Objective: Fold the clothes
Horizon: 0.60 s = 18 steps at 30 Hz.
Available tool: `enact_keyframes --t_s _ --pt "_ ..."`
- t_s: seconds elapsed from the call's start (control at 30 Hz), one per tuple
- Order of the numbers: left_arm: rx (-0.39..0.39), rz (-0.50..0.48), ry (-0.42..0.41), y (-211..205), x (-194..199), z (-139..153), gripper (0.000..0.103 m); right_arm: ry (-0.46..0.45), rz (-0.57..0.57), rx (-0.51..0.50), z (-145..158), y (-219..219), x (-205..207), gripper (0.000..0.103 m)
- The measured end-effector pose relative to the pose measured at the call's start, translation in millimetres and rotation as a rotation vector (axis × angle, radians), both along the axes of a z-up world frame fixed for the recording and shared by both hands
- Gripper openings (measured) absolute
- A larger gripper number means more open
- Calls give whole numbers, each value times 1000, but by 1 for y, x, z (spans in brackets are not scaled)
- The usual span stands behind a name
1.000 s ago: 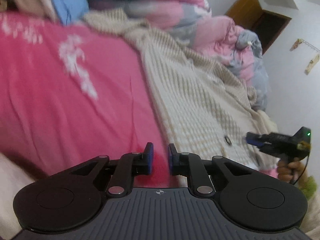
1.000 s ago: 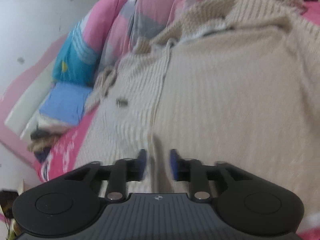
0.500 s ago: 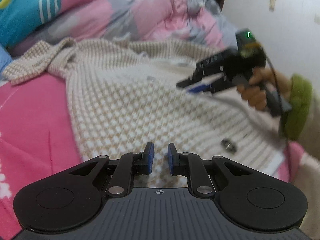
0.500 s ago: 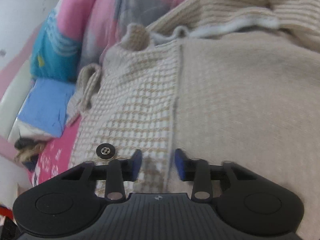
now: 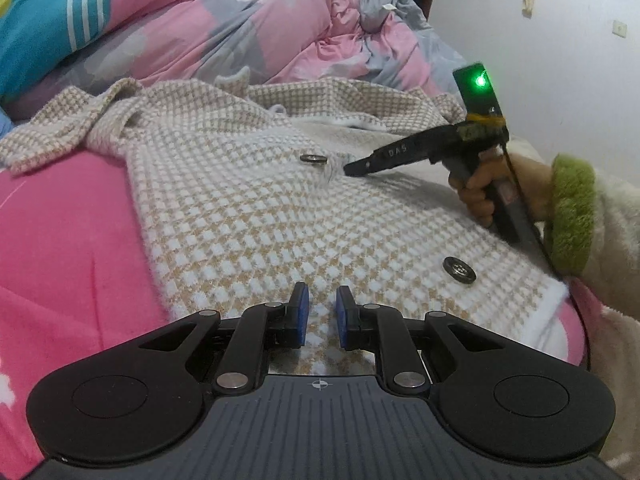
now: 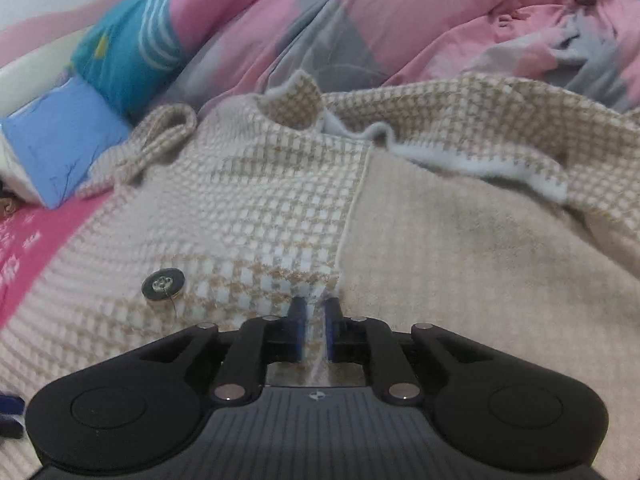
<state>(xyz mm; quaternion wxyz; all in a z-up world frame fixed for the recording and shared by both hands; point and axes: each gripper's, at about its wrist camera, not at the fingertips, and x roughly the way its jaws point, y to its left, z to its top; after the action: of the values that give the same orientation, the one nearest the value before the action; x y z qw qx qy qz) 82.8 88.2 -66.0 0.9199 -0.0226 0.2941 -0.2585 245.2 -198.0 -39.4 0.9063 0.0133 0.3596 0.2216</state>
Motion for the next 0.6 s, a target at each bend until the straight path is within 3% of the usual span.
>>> enact_keyframes --t_s 0.07,0.17,0.3,0.37,0.43,0.5,0.53,0.6 --pt "5 -2 -5 0 0 0 15 0 -44 -4 6 -7 -4 20" --pt "12 0 -11 -2 -1 1 15 -38 -115 18 34 -30 -30 20" --pt "13 4 -12 -4 -1 1 15 -71 35 151 65 -49 -90 20" --pt "5 12 -1 -4 0 2 15 -71 145 164 63 -45 -122 20" --pt "-5 16 21 -3 1 7 16 -25 205 87 39 -37 -142 20" --pt "-16 20 44 -1 2 12 17 38 222 -3 8 -33 -152 19" --pt "-22 18 43 -1 3 16 17 9 218 7 3 -37 -157 20" --pt "-29 6 26 -1 4 27 18 23 207 -1 12 -37 -155 20"
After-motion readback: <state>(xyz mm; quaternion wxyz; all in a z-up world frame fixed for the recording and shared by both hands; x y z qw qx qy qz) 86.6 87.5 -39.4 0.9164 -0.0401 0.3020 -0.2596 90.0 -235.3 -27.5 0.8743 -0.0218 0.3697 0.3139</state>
